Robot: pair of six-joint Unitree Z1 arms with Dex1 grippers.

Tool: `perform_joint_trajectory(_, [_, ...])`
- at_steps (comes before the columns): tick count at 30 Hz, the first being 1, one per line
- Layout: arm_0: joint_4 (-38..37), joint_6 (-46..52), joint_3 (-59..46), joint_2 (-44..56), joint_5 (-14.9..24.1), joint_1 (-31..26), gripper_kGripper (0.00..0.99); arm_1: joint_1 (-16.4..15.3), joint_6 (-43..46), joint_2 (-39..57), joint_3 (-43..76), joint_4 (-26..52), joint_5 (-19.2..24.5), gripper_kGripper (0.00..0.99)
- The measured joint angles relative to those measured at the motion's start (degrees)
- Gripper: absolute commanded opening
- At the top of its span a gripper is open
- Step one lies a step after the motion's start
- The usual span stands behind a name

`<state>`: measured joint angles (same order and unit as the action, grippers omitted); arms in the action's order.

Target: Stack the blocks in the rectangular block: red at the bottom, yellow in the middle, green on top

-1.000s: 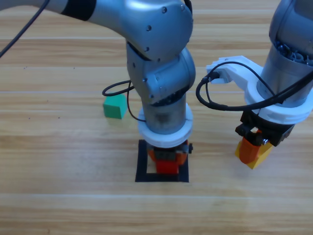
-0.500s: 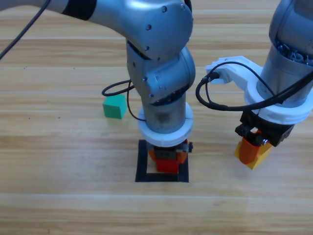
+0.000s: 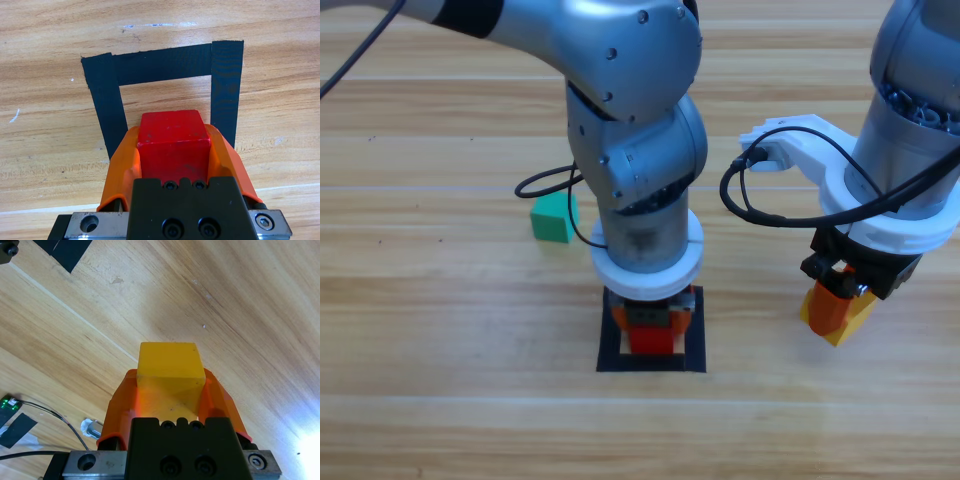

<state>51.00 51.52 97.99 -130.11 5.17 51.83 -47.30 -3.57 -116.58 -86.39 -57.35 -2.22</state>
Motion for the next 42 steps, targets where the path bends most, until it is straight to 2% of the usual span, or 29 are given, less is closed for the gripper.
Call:
perform_joint_trajectory(3, [0.0,0.3,0.0,0.0,0.0,0.0,0.124,0.0,0.0,0.0,0.0,0.0,0.0,0.0])
perform_joint_trajectory(4, [0.0,0.6,0.0,0.0,0.0,0.0,0.199,0.0,0.0,0.0,0.0,0.0,0.0,0.0])
perform_joint_trajectory(5, [0.0,0.7,0.0,0.0,0.0,0.0,0.356,0.0,0.0,0.0,0.0,0.0,0.0,0.0])
perform_joint_trajectory(7, [0.0,0.9,0.1,0.0,0.1,0.0,0.873,0.0,0.0,0.0,0.0,0.0,0.0,0.0])
perform_joint_trajectory(8, [0.0,0.9,0.1,0.0,0.2,0.0,0.979,0.0,0.0,0.0,0.0,0.0,0.0,0.0])
perform_joint_trajectory(21, [2.6,2.6,0.5,0.9,1.8,0.0,0.99,0.0,0.0,0.0,0.0,0.0,0.0,0.0])
perform_joint_trajectory(29, [2.7,-0.8,0.0,10.0,1.8,0.0,0.99,0.0,-0.4,0.0,0.0,0.0,0.0,0.0])
perform_joint_trajectory(33, [5.2,-3.5,0.4,16.7,1.8,-0.5,0.99,0.0,-2.2,0.1,-1.4,-0.2,0.3,0.0])
perform_joint_trajectory(38, [6.0,-14.1,-1.3,23.3,1.9,-6.3,0.99,-0.9,-7.5,0.1,-10.5,-1.9,0.9,0.0])
perform_joint_trajectory(42, [-0.8,-25.7,-8.3,24.4,1.4,-14.5,0.99,-3.4,-12.1,0.1,-18.3,-4.8,1.5,0.0])
